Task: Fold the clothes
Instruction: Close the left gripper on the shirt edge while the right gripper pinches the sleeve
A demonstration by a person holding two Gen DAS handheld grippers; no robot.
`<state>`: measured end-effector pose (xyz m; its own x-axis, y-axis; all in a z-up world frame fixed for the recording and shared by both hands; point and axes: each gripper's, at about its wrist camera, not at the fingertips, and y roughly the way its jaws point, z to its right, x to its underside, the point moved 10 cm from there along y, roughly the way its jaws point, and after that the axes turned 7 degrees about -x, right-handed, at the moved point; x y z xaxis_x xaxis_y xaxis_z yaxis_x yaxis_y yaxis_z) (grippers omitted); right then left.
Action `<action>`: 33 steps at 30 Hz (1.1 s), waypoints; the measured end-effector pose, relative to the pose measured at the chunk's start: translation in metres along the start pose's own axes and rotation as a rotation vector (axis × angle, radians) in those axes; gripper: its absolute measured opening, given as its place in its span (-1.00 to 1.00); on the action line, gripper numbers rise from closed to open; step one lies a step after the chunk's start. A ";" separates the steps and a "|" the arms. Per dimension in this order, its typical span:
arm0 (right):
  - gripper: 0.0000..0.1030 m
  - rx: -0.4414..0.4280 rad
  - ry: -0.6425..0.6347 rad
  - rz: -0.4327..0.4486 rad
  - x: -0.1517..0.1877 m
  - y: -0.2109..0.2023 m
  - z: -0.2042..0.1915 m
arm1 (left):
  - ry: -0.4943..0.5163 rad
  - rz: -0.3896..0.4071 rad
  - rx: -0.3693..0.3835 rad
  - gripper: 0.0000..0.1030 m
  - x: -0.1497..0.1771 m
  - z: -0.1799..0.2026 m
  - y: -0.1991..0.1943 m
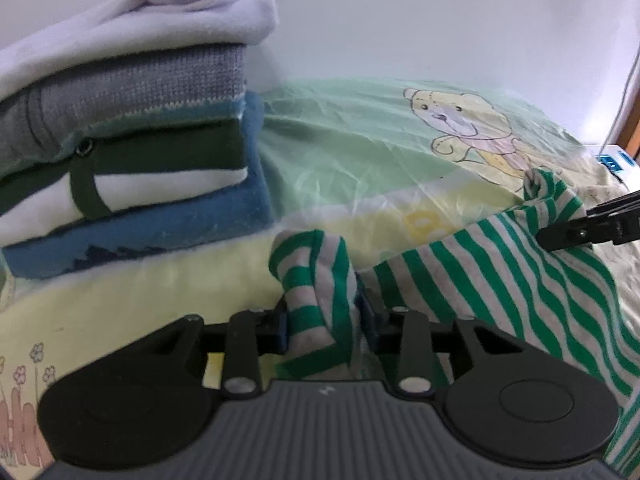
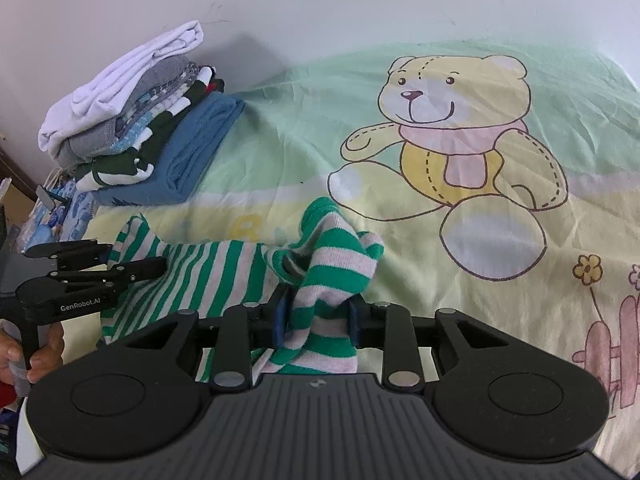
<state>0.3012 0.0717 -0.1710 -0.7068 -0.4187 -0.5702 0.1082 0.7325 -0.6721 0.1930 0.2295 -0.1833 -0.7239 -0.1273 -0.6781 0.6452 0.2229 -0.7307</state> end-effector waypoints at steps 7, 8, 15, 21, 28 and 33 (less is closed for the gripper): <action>-0.44 0.026 -0.018 0.014 0.002 0.001 -0.003 | -0.029 -0.013 -0.024 0.13 -0.001 -0.007 0.004; -0.44 0.027 -0.022 0.016 0.002 0.000 -0.003 | -0.034 -0.015 -0.028 0.16 -0.001 -0.008 0.005; -0.44 0.017 -0.017 0.038 0.003 -0.001 -0.002 | -0.038 -0.016 -0.031 0.26 -0.001 -0.011 0.006; -0.44 0.035 -0.043 0.048 0.004 0.000 -0.005 | -0.026 -0.015 -0.044 0.21 -0.002 -0.009 0.005; -0.43 0.061 -0.055 0.064 0.005 0.000 -0.007 | -0.014 -0.017 -0.047 0.04 -0.003 -0.004 0.002; -0.44 0.073 -0.051 0.062 0.005 0.000 -0.007 | -0.005 -0.018 -0.038 -0.07 -0.003 -0.003 0.000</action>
<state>0.2928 0.0739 -0.1704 -0.6611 -0.4018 -0.6337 0.2023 0.7178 -0.6662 0.1946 0.2327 -0.1808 -0.7340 -0.1364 -0.6653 0.6225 0.2568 -0.7393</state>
